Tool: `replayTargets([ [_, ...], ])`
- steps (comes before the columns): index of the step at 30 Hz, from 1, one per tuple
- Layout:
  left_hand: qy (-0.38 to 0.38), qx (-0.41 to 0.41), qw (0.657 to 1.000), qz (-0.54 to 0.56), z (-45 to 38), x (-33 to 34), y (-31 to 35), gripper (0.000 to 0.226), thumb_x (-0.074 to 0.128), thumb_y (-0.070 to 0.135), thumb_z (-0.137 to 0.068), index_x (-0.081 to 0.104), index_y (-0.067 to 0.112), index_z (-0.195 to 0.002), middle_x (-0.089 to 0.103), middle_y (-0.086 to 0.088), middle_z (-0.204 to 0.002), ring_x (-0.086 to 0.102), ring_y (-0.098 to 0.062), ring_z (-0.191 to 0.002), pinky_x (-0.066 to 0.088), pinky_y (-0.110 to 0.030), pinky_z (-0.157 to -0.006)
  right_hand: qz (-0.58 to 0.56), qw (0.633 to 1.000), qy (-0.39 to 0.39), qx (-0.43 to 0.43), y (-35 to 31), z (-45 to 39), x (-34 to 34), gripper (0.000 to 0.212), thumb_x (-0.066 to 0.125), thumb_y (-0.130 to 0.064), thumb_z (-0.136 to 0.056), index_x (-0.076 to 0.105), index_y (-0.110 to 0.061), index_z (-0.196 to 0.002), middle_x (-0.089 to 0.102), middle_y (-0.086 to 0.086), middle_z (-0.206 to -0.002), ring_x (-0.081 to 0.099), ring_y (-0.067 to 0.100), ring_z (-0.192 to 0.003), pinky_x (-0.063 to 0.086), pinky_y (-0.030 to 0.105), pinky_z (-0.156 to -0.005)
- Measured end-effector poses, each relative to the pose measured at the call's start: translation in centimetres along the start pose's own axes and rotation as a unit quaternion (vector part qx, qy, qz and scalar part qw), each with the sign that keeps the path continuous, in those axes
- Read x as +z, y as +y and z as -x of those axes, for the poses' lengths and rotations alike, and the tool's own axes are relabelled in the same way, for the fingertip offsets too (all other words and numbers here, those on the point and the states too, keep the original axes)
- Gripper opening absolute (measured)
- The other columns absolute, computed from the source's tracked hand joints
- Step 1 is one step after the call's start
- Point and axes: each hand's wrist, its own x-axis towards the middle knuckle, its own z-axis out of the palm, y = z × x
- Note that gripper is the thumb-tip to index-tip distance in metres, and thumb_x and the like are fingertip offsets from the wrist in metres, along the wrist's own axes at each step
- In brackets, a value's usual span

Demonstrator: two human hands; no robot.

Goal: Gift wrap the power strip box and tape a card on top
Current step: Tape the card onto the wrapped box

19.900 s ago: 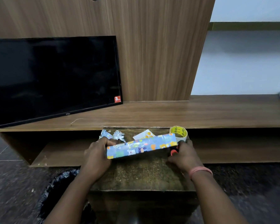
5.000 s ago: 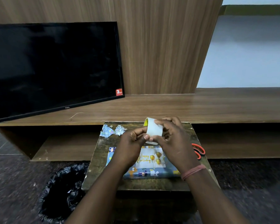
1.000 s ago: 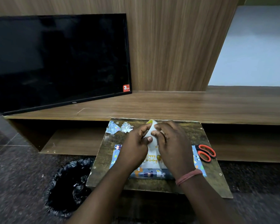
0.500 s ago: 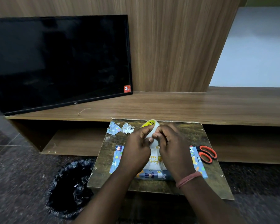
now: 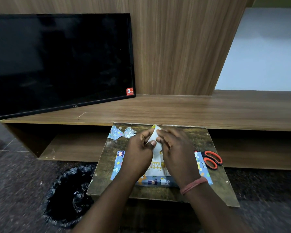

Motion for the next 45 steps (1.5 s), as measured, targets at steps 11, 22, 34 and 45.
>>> replayTargets([
  [11,-0.009,-0.003,0.999,-0.036,0.0,-0.1,0.2,0.044,0.052,0.011,-0.089,0.069,0.02,-0.129,0.075,0.008,-0.118,0.067,-0.011,-0.116,0.051,-0.048,-0.105,-0.114,0.989,-0.083,0.034,0.2,-1.2,-0.5,0.02,0.063,0.001,-0.088,0.062,-0.017,-0.098,0.06,-0.01,-0.1,0.054,0.007,-0.095,0.042,0.02,-0.082],
  [22,-0.014,0.004,0.999,-0.038,0.3,-0.2,0.2,0.049,0.052,0.001,-0.09,0.068,0.019,-0.132,0.074,0.009,-0.121,0.066,-0.009,-0.119,0.051,-0.048,-0.106,-0.132,0.986,-0.064,0.083,-0.4,-0.9,-0.3,0.024,0.065,0.004,-0.083,0.056,-0.018,-0.085,0.055,-0.014,-0.08,0.052,0.004,-0.078,0.036,0.015,-0.068],
  [34,0.001,-0.002,1.0,-0.014,0.0,0.1,-0.1,0.043,0.054,-0.007,-0.096,0.071,0.02,-0.126,0.075,0.009,-0.117,0.069,-0.009,-0.112,0.053,-0.046,-0.102,-0.068,0.996,-0.019,0.054,0.5,-0.4,0.2,0.017,0.068,-0.015,-0.091,0.077,-0.01,-0.105,0.068,0.0,-0.105,0.061,0.016,-0.099,0.045,0.025,-0.089],
  [45,0.0,0.012,0.999,-0.034,-0.1,-0.2,-0.3,0.049,0.054,-0.008,-0.095,0.069,0.025,-0.126,0.073,0.014,-0.12,0.066,-0.003,-0.115,0.053,-0.039,-0.104,-0.097,0.99,-0.069,0.072,0.7,-1.1,0.1,0.012,0.062,-0.004,-0.092,0.059,-0.015,-0.087,0.052,-0.008,-0.088,0.05,0.012,-0.083,0.039,0.024,-0.072],
])
